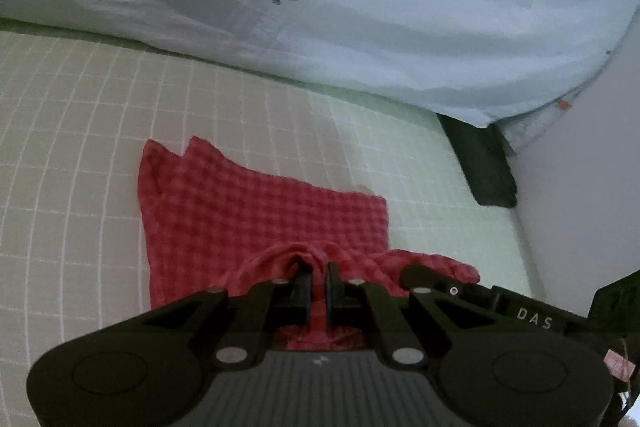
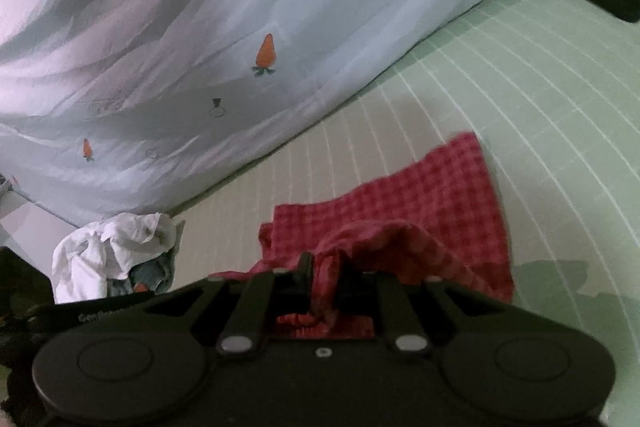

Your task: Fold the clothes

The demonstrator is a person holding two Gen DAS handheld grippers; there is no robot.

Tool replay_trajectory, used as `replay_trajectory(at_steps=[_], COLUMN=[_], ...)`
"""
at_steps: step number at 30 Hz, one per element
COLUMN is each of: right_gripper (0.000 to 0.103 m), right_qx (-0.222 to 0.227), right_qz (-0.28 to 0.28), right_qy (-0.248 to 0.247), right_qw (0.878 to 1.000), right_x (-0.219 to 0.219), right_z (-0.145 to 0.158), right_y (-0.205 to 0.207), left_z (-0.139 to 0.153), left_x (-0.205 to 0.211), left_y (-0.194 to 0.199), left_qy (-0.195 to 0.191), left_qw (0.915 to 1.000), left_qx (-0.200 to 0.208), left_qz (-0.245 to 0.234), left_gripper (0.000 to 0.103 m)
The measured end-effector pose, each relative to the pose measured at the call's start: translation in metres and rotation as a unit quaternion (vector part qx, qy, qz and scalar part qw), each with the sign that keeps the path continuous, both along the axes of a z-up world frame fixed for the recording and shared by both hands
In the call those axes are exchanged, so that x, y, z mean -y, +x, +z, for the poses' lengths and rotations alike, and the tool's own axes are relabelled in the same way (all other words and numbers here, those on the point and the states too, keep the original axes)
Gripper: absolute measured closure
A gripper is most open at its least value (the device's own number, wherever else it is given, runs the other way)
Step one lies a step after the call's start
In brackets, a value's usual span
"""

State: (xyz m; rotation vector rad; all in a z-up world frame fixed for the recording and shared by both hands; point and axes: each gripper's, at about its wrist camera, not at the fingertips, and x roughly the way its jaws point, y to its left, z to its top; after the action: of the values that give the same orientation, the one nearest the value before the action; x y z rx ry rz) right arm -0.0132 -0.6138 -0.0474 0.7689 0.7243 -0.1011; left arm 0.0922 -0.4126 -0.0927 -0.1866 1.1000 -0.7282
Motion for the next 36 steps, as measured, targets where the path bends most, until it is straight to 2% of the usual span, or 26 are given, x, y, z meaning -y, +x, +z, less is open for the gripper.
replay_trajectory(at_steps=[2, 5, 8, 10, 11, 12, 13, 14, 16, 18, 22, 25, 32, 36], right_gripper=[0.089, 0.088, 0.083, 0.077, 0.064, 0.044, 0.036, 0.027, 0.021, 0.02, 0.02, 0.02, 0.018, 0.011], right_qx=[-0.016, -0.043, -0.048, -0.023, 0.0, 0.023, 0.032, 0.04, 0.018, -0.019, -0.089, -0.119, -0.152, -0.163], right_qz=[0.002, -0.003, -0.021, -0.041, -0.056, -0.071, -0.081, -0.09, -0.086, -0.078, -0.064, -0.05, -0.022, -0.008], right_qy=[-0.003, 0.021, 0.036, 0.038, 0.037, 0.028, 0.002, -0.027, -0.092, -0.13, -0.134, -0.147, -0.176, -0.193], right_qw=[1.0, 0.999, 0.998, 0.998, 0.998, 0.997, 0.996, 0.995, 0.992, 0.988, 0.985, 0.981, 0.972, 0.967], right_x=[0.003, 0.012, 0.03, 0.043, 0.049, 0.053, 0.054, 0.055, 0.05, 0.044, 0.035, 0.029, 0.024, 0.017], right_z=[-0.011, -0.033, -0.043, -0.038, -0.033, -0.027, -0.022, -0.016, -0.016, -0.027, -0.057, -0.071, -0.087, -0.092], right_y=[0.012, 0.025, 0.043, 0.055, 0.057, 0.057, 0.056, 0.054, 0.052, 0.052, 0.056, 0.061, 0.073, 0.083], left_z=[-0.013, -0.033, -0.037, -0.029, -0.024, -0.018, -0.013, -0.009, -0.007, -0.017, -0.047, -0.061, -0.074, -0.08], left_x=[-0.001, 0.004, 0.011, 0.016, 0.015, 0.013, 0.009, 0.005, -0.004, -0.008, -0.011, -0.011, 0.003, 0.011], left_y=[0.007, 0.022, 0.044, 0.059, 0.064, 0.068, 0.07, 0.07, 0.068, 0.063, 0.056, 0.05, 0.055, 0.061], left_qy=[0.009, 0.017, 0.024, 0.02, 0.017, 0.013, 0.008, 0.003, 0.019, 0.059, 0.119, 0.138, 0.16, 0.169], left_qw=[0.9998, 0.9987, 0.9984, 0.9978, 0.9969, 0.9952, 0.9931, 0.991, 0.9893, 0.9881, 0.986, 0.9848, 0.9843, 0.9839], left_qx=[-0.016, -0.045, -0.041, -0.022, -0.011, 0.007, 0.029, 0.05, 0.071, 0.067, 0.022, -0.001, 0.003, 0.008], left_qz=[0.006, 0.016, 0.032, 0.058, 0.077, 0.097, 0.113, 0.124, 0.126, 0.125, 0.114, 0.106, 0.075, 0.057], left_gripper=[0.096, 0.096, 0.093, 0.076, 0.067, 0.04, 0.019, 0.017, 0.016, 0.015, 0.015, 0.015, 0.015, 0.017])
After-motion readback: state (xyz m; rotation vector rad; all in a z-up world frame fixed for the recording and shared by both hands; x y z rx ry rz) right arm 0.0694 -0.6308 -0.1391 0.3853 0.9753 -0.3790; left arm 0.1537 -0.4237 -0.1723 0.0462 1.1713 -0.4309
